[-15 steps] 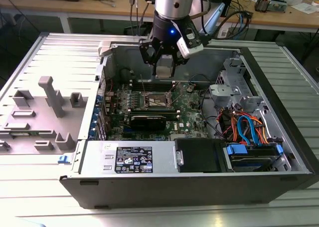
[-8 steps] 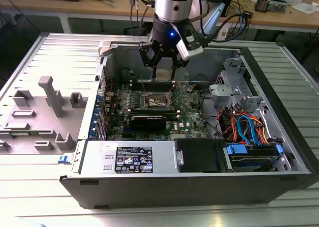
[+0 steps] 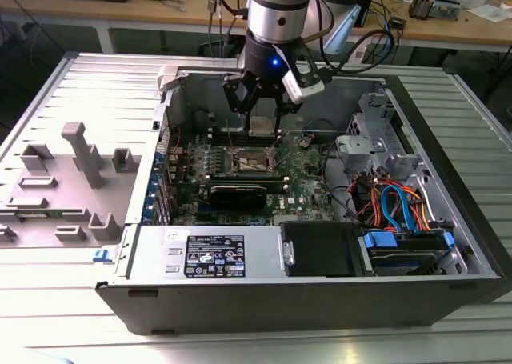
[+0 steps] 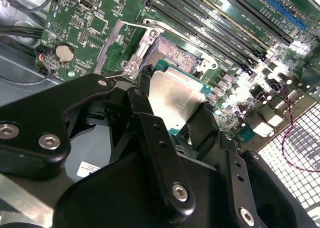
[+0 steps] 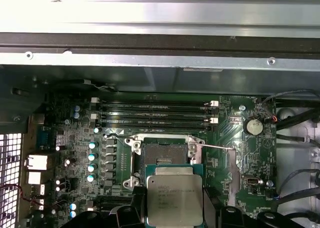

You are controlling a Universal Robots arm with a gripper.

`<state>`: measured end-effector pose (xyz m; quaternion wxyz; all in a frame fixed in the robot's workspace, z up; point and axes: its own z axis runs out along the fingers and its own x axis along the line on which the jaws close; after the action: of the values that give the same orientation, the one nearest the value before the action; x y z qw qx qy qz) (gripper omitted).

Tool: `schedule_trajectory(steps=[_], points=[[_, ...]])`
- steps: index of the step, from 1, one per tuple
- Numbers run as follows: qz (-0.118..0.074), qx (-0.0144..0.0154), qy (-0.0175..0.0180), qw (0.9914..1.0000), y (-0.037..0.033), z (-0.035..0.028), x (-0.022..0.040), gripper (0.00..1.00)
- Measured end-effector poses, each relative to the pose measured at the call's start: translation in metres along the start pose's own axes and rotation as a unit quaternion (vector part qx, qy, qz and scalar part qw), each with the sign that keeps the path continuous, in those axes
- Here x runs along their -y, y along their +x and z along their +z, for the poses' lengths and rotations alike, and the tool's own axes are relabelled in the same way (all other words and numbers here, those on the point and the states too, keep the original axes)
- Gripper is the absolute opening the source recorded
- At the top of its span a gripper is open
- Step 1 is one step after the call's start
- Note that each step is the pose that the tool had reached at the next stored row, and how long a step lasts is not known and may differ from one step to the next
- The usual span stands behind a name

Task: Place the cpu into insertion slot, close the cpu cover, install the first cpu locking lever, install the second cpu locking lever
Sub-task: 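Place the cpu into insertion slot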

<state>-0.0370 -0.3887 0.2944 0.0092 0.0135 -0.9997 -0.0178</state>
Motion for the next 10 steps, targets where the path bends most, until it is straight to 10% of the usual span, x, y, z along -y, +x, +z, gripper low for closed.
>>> schedule_trajectory(steps=[10], points=[[0.0,0.0,-0.0001,1.0,0.0,0.0005,0.0,0.55]])
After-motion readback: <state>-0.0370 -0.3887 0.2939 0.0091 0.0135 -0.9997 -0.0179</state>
